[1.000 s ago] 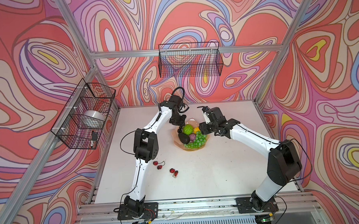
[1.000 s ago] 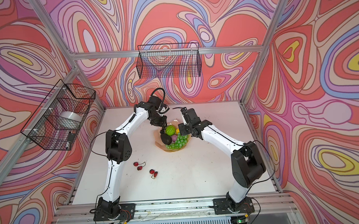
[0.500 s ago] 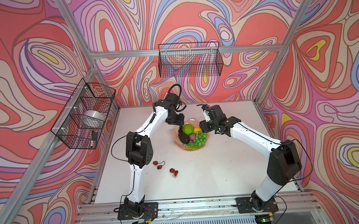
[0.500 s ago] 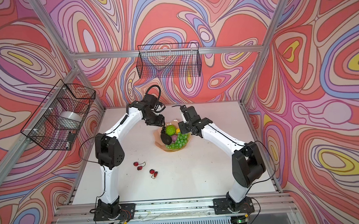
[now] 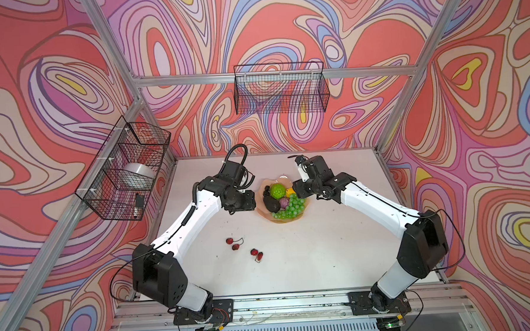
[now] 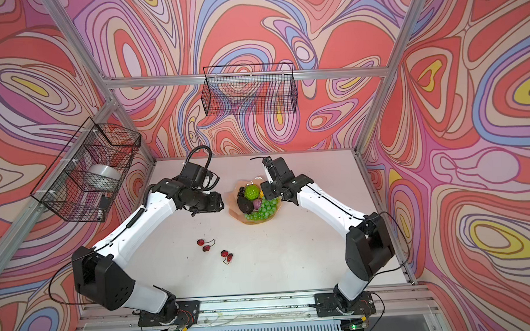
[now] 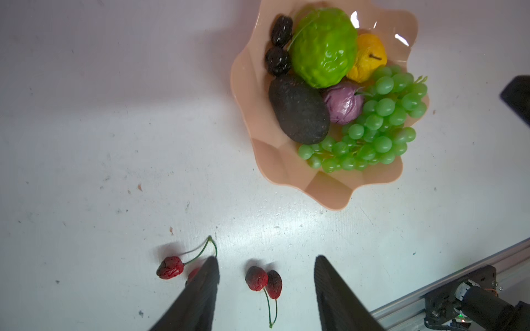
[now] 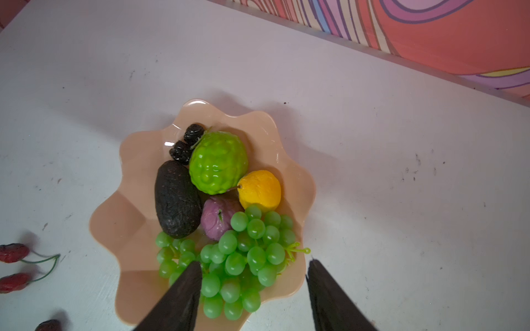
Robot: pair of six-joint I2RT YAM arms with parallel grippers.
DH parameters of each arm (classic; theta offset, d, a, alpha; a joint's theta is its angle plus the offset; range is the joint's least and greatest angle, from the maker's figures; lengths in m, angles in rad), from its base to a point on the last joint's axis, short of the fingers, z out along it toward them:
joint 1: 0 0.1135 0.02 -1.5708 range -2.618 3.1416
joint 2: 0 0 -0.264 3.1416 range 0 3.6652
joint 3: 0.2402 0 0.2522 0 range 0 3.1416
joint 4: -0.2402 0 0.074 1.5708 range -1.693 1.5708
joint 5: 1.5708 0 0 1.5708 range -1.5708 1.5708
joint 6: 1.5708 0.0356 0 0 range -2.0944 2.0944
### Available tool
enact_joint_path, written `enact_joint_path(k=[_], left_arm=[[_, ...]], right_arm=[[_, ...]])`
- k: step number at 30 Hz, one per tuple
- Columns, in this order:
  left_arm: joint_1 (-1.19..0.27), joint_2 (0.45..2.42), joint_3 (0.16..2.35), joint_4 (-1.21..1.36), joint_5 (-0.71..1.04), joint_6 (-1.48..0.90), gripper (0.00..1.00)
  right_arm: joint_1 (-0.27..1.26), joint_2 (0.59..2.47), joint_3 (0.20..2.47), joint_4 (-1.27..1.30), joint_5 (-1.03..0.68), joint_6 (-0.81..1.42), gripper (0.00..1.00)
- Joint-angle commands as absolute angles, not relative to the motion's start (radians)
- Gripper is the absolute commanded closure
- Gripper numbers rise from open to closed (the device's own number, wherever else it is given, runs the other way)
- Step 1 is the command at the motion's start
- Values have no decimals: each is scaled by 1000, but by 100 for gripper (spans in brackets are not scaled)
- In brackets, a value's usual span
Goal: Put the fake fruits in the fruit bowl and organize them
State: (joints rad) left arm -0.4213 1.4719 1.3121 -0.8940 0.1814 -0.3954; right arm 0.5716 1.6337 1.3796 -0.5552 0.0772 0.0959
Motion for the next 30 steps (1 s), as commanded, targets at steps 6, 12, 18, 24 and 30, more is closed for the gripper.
enact_joint_path(k=[6,12,18,24,30], left_arm=[[-538,1488,1157,-946,127,-437,48],[-557,1586,1109,-946,96,-474,55],[-558,1671,1099,-943,42,-467,56],[-558,1729,1098,-961,1,-446,56],[-558,1714,1095,-961,-68,-461,56]], right_arm=[[681,1544,1288,-569,47,187,39],[713,1566,1237,-504,32,241,39],[718,1552,1191,-468,58,251,39],[718,1542,1152,-463,81,252,39],[718,1558,1130,-448,72,255,39]])
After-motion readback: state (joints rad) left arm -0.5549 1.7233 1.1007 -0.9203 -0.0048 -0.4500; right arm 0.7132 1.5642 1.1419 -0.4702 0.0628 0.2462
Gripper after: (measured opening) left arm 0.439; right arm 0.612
